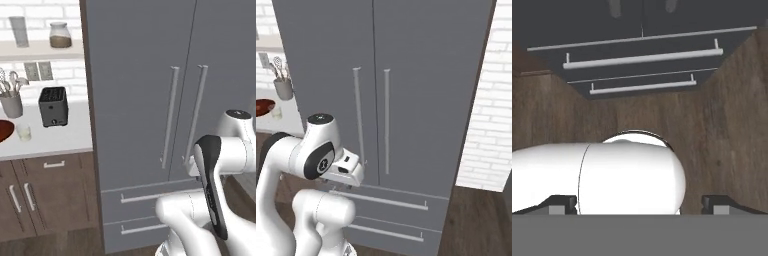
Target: Grab a lemon wedge from the fridge and one ice cube from the ice bowl, and put them in the glass of lemonade.
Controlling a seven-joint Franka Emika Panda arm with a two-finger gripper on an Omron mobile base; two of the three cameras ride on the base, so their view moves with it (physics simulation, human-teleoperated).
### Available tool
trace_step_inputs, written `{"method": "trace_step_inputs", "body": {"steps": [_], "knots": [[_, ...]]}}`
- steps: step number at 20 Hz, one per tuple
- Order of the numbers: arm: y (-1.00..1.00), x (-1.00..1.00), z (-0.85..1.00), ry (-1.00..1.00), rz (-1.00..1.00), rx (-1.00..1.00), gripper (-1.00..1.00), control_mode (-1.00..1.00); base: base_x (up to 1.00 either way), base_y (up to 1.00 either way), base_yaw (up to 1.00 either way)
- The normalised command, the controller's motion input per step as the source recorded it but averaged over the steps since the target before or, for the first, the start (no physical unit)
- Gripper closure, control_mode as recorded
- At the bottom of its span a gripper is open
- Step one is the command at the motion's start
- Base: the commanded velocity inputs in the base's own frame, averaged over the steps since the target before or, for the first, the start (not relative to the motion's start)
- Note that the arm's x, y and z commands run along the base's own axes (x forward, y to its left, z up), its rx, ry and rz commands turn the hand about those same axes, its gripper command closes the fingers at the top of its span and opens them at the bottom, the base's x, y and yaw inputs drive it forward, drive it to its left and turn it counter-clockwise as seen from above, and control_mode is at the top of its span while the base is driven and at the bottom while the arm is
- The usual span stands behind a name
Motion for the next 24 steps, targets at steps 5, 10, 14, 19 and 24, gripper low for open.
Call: {"method": "trace_step_inputs", "body": {"steps": [5,10,14,19,24], "knots": [[0.0,0.0,0.0,0.0,0.0,0.0,-1.0,1.0,-0.79,0.0,0.0],[0.0,0.0,0.0,0.0,0.0,0.0,-1.0,1.0,-0.24,0.0,0.0],[0.0,0.0,0.0,0.0,0.0,0.0,-1.0,1.0,0.0,-0.05,-0.02],[0.0,0.0,0.0,0.0,0.0,0.0,-1.0,1.0,0.0,0.0,0.0],[0.02,0.01,0.07,-0.03,0.0,0.02,-1.0,-1.0,0.0,0.0,0.0]]}}
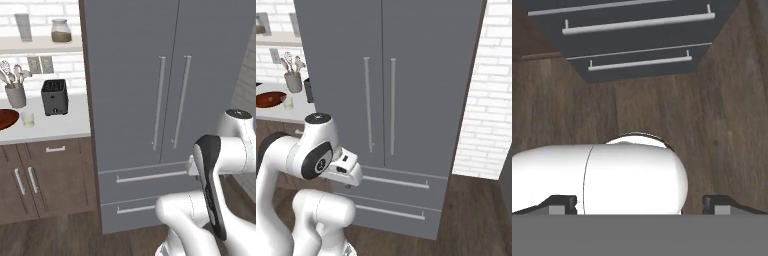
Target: Grab a lemon wedge from the fridge and one ice cube from the ice bowl, and put them in the glass of lemonade.
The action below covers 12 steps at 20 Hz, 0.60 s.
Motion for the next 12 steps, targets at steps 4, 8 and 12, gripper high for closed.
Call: {"method": "trace_step_inputs", "body": {"steps": [4,8,12], "knots": [[-0.3,0.07,0.51,-0.44,0.11,0.23,-1.0,-1.0,0.0,0.0,0.0],[-0.03,-0.01,1.0,-0.55,0.06,0.02,-1.0,-1.0,0.0,0.0,0.0],[0.38,0.11,1.0,-0.27,-0.01,-0.24,-1.0,-1.0,0.0,0.0,0.0]]}}
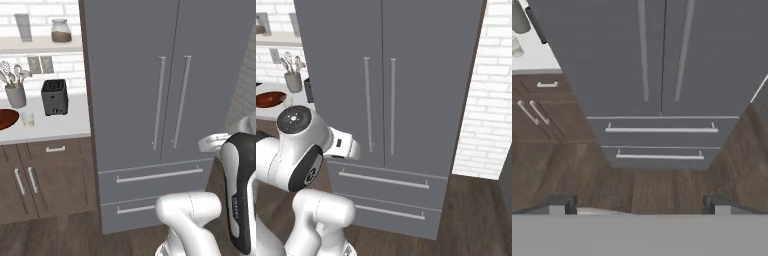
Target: Grab a lemon wedge from the fridge and one ice cube from the ice bowl, and put them in the glass of lemonade.
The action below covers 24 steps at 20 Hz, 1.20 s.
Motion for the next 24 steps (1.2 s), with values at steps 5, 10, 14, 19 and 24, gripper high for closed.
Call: {"method": "trace_step_inputs", "body": {"steps": [5,10,14,19,24], "knots": [[0.12,0.18,0.57,-0.2,-0.02,-0.11,-1.0,-1.0,0.0,0.0,0.0],[-0.07,0.16,0.0,-0.11,-0.09,0.02,-1.0,-1.0,0.0,0.0,0.0],[-0.57,0.49,0.0,0.0,-0.17,0.08,-1.0,-1.0,0.0,0.0,0.0],[-0.26,0.4,0.29,0.02,-0.12,0.01,-1.0,-1.0,0.0,0.0,0.0],[0.0,0.66,0.36,0.01,0.0,-0.03,-1.0,-1.0,0.0,0.0,0.0]]}}
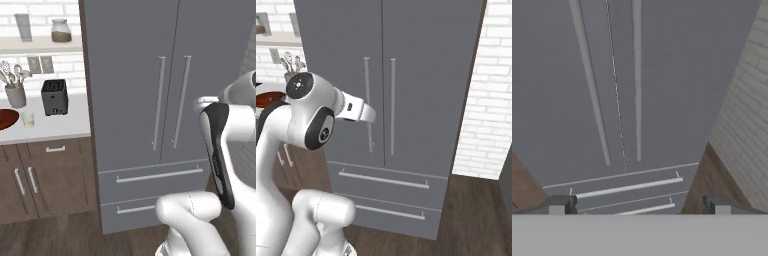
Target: Grab a lemon wedge from the fridge and one ice cube from the ice bowl, and put them in the glass of lemonade.
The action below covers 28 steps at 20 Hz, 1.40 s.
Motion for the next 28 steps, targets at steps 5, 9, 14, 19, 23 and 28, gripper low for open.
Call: {"method": "trace_step_inputs", "body": {"steps": [5,9,14,19,23,28], "knots": [[-0.14,0.85,0.09,0.0,0.0,0.04,-1.0,-1.0,0.0,0.0,0.0],[0.01,0.97,-0.08,0.09,0.0,0.0,-1.0,-1.0,0.0,0.0,0.0],[0.02,0.64,-0.44,0.0,0.0,-0.01,-1.0,-1.0,0.0,0.0,0.0],[-0.39,0.39,-0.36,0.0,0.0,0.0,-1.0,-1.0,0.0,0.0,0.0],[-0.06,0.46,-0.18,0.0,0.0,0.0,-1.0,-1.0,0.0,0.0,0.0],[0.0,0.49,-0.26,0.0,0.0,0.0,-1.0,-1.0,0.0,0.0,0.0]]}}
